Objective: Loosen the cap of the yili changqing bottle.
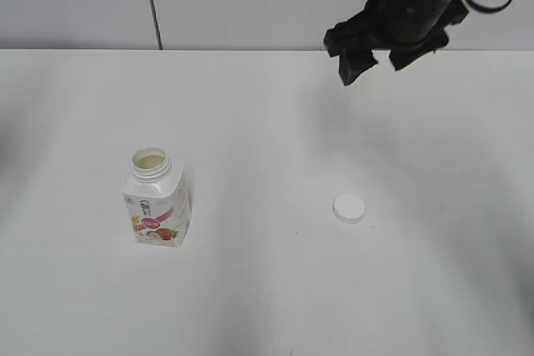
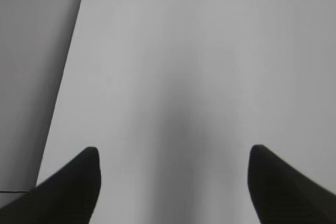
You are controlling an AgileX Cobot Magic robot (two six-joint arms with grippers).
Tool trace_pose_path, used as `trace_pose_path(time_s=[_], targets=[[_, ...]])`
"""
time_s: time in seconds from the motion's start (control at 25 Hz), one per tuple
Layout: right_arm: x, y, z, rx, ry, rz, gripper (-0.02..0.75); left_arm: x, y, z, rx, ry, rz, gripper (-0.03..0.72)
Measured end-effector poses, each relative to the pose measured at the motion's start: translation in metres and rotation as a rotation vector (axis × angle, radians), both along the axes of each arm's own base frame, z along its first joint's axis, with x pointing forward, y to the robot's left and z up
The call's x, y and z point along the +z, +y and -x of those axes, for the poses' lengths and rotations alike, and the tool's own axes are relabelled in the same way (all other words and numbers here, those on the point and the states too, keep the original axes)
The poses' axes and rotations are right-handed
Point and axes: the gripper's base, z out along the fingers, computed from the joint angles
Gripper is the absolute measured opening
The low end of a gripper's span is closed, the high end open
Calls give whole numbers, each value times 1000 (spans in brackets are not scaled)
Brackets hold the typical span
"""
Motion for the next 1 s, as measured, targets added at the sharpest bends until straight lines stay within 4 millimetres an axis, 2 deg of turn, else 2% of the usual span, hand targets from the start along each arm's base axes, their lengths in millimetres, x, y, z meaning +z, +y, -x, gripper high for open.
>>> trace_pose_path(time_s=[0.2,0.36,0.48,0.72,0.88,1.0], targets=[[51,-12,-8,24,-22,110,585,26,-9,2,-52,65,88,531],[81,-32,-18,-9,-50,65,585,36,-10,5,-58,112,103,531],[93,-57,-27,-61,-62,8,585,36,-10,9,-58,164,104,529],[105,-108,-31,-172,-82,-21,585,32,-11,17,-52,258,113,512],[120,-138,-25,-230,-117,-26,585,31,-11,20,-47,295,114,512],[129,-165,-11,-280,-134,-8,585,29,-11,23,-43,333,119,512]])
